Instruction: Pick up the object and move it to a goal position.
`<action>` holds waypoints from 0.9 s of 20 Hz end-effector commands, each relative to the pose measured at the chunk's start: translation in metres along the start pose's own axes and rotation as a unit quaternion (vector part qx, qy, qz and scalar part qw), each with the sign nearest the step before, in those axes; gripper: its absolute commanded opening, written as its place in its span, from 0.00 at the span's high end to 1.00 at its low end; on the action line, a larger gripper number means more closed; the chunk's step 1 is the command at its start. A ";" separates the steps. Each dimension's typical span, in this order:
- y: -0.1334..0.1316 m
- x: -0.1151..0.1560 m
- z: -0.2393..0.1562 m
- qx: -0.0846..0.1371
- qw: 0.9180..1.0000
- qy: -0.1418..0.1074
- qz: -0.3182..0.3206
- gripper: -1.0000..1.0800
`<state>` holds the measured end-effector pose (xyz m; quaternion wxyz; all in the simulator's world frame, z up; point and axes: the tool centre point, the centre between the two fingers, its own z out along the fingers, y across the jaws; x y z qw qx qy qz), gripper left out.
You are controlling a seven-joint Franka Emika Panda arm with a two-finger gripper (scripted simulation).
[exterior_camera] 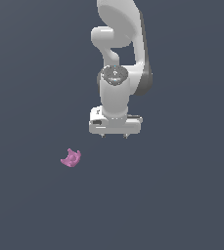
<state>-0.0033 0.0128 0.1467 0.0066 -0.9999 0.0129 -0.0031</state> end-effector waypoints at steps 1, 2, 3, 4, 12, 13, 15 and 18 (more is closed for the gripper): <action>0.000 0.000 0.000 0.000 1.000 0.000 0.000 0.04; 0.000 0.000 0.000 0.000 1.000 0.000 0.000 0.04; 0.000 0.000 0.000 0.000 1.000 0.000 0.000 0.04; 0.000 0.000 0.000 0.000 1.000 0.000 0.000 0.04; -0.001 0.000 0.000 0.000 1.000 0.000 0.000 0.04; -0.003 0.000 -0.001 0.000 1.000 0.000 -0.002 0.04; -0.010 -0.001 -0.003 0.001 1.000 0.000 -0.008 0.04; -0.027 -0.004 -0.008 0.004 1.000 0.000 -0.021 0.04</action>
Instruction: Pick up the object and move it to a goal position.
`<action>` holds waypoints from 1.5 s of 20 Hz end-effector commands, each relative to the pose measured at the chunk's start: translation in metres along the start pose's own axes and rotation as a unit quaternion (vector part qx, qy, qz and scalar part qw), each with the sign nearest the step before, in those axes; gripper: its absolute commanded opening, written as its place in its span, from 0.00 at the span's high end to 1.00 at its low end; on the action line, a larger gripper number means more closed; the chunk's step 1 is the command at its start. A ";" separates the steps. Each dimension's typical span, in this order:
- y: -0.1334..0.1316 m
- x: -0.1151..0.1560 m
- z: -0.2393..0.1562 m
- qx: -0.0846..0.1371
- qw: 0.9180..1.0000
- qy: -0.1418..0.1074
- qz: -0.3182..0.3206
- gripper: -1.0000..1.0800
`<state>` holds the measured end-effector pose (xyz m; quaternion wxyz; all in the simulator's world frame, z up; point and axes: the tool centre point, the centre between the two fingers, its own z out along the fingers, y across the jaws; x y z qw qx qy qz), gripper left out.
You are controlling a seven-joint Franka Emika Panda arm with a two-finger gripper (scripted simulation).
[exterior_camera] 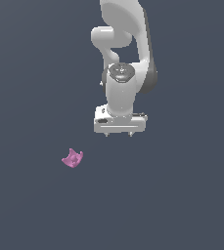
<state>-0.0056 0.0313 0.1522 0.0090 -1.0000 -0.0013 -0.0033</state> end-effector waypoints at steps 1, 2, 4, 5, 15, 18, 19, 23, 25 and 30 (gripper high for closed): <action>-0.013 -0.002 -0.003 0.002 1.000 0.000 -0.010 0.04; -0.015 -0.002 -0.004 0.002 1.000 0.000 -0.012 0.04; -0.016 -0.003 -0.004 0.002 1.000 0.000 -0.013 0.04; -0.015 -0.002 -0.004 0.002 1.000 0.000 -0.012 0.04; 0.024 0.018 0.006 0.002 1.000 0.000 0.020 0.04; 0.049 0.029 0.013 0.002 0.999 -0.001 0.039 0.04; 0.059 0.033 0.015 0.001 0.999 -0.001 0.047 0.04; 0.107 0.048 0.028 -0.001 0.997 -0.001 0.080 0.04; 0.130 0.053 0.035 -0.002 0.995 -0.001 0.096 0.04; 0.177 0.061 0.048 -0.006 0.992 -0.002 0.125 0.04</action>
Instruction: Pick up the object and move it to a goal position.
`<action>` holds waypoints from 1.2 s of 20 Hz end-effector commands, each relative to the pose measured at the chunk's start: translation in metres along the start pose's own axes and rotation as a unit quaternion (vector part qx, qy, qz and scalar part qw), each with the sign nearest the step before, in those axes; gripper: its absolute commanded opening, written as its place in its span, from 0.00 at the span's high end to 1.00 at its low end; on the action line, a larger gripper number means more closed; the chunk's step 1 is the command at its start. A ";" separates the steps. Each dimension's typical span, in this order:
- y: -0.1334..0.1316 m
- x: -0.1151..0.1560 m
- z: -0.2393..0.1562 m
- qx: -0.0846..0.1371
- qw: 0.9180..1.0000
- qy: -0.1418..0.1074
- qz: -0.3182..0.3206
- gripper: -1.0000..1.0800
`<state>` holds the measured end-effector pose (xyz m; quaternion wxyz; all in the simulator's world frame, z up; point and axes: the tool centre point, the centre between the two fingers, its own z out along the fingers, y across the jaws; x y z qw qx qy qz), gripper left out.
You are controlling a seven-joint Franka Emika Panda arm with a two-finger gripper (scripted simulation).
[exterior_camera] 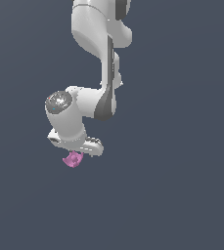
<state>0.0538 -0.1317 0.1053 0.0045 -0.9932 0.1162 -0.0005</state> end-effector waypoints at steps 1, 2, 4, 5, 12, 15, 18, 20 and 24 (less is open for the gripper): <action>0.018 0.008 0.006 -0.002 1.000 0.000 0.012 0.04; 0.025 0.010 0.008 -0.002 1.000 0.000 0.016 0.04; 0.035 0.013 0.011 -0.003 1.000 0.000 0.023 0.04; 0.038 0.014 0.012 -0.004 1.000 0.000 0.025 0.04; 0.046 0.016 0.015 -0.005 1.000 0.000 0.030 0.04; 0.046 0.016 0.021 -0.005 1.000 0.000 0.030 0.04; 0.047 0.016 0.035 -0.005 1.000 0.000 0.030 0.04; 0.047 0.016 0.047 -0.005 1.000 0.000 0.030 0.04; 0.048 0.015 0.063 -0.005 1.000 0.000 0.031 0.04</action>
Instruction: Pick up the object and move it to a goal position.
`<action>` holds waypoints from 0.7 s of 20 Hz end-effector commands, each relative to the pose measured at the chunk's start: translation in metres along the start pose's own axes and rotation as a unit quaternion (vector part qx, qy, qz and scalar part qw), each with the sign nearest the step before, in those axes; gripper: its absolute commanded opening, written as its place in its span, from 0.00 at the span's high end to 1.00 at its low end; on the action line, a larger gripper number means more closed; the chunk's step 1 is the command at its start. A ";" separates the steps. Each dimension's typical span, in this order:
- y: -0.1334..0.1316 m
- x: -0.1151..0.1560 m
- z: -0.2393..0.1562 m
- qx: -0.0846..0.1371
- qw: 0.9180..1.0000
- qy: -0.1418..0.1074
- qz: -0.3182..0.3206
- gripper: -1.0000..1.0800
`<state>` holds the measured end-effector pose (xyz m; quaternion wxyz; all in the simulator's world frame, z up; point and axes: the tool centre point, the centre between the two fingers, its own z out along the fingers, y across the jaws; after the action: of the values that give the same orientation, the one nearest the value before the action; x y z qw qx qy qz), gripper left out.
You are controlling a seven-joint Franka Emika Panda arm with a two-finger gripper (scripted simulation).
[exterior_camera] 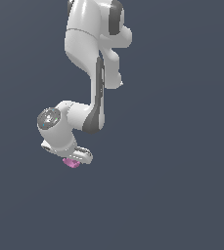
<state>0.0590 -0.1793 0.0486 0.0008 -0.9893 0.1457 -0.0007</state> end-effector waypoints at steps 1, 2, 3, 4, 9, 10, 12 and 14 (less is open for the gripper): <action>0.002 0.000 0.009 -0.001 1.000 -0.001 0.001 0.04; 0.002 0.000 0.010 -0.001 1.000 -0.001 0.001 0.04; 0.002 0.000 0.010 -0.001 1.000 -0.001 0.001 0.04; 0.002 0.001 0.009 -0.001 1.000 -0.001 0.001 0.04; 0.002 0.001 0.009 -0.001 1.000 -0.001 0.001 1.00; 0.002 0.001 0.009 -0.001 1.000 -0.001 0.001 1.00; 0.002 0.001 0.009 -0.001 1.000 -0.001 0.001 1.00; 0.002 0.001 0.009 -0.001 1.000 -0.001 0.001 1.00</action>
<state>0.0608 -0.1795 0.0414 0.0008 -0.9894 0.1454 -0.0013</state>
